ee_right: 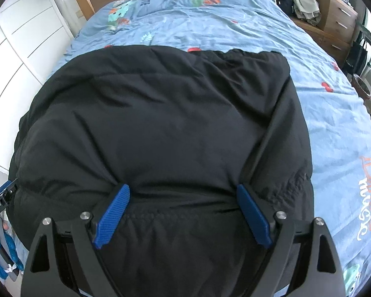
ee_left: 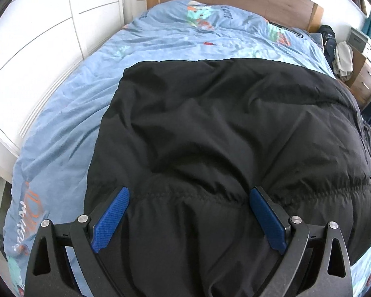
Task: Fold large clothes
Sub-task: 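Press both grippers down on the folded black jacket to compress it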
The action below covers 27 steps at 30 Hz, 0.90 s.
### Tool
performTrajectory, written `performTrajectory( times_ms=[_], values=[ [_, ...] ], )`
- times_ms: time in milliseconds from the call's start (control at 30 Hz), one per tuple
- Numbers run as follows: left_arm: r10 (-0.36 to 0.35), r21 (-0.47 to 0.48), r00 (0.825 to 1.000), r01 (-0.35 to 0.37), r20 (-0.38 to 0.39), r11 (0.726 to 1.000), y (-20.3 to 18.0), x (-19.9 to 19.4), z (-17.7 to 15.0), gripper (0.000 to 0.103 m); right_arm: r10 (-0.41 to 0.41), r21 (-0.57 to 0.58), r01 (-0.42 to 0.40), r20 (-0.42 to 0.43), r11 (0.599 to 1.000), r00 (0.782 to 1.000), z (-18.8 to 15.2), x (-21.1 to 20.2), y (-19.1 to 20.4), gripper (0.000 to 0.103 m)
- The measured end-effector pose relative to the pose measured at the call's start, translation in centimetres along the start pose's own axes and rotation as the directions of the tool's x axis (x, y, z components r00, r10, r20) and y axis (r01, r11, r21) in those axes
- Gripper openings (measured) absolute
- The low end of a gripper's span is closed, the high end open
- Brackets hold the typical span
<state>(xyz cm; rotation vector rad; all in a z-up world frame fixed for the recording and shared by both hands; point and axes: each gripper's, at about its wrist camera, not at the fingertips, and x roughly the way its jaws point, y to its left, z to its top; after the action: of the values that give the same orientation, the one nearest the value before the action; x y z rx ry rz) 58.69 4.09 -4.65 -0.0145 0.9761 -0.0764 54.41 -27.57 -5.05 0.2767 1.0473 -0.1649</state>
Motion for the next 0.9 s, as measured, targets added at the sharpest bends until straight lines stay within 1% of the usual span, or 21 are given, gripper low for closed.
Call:
performTrajectory(
  times_ms=[167,433,600,800,900],
  values=[
    [0.010,0.014,1.000,-0.010,0.003,1.000,0.1,-0.1,-0.6,0.097,0.021,0.002,-0.021,0.008,1.000,1.000,-0.7,0.1,-0.6,0.088],
    [0.051,0.052,0.999,-0.052,0.007,0.997,-0.1,-0.3,-1.4,0.098,0.046,-0.021,-0.046,0.023,0.999,0.999,-1.7,-0.6,-1.3,0.089],
    [0.072,0.057,0.997,-0.073,0.019,0.996,-0.2,-0.7,-1.8,0.098,0.041,-0.028,-0.040,0.030,0.999,0.999,-2.3,-1.2,-2.1,0.089],
    [0.075,0.056,0.997,-0.076,0.028,0.995,0.0,-1.0,-2.1,0.098,0.015,-0.049,-0.013,0.034,0.999,0.999,-3.0,-2.0,-3.1,0.089],
    [0.075,0.061,0.997,-0.077,0.031,0.995,0.1,-1.1,-2.3,0.098,0.003,-0.036,-0.002,0.033,0.999,0.999,-3.2,-2.3,-4.2,0.089]
  ],
)
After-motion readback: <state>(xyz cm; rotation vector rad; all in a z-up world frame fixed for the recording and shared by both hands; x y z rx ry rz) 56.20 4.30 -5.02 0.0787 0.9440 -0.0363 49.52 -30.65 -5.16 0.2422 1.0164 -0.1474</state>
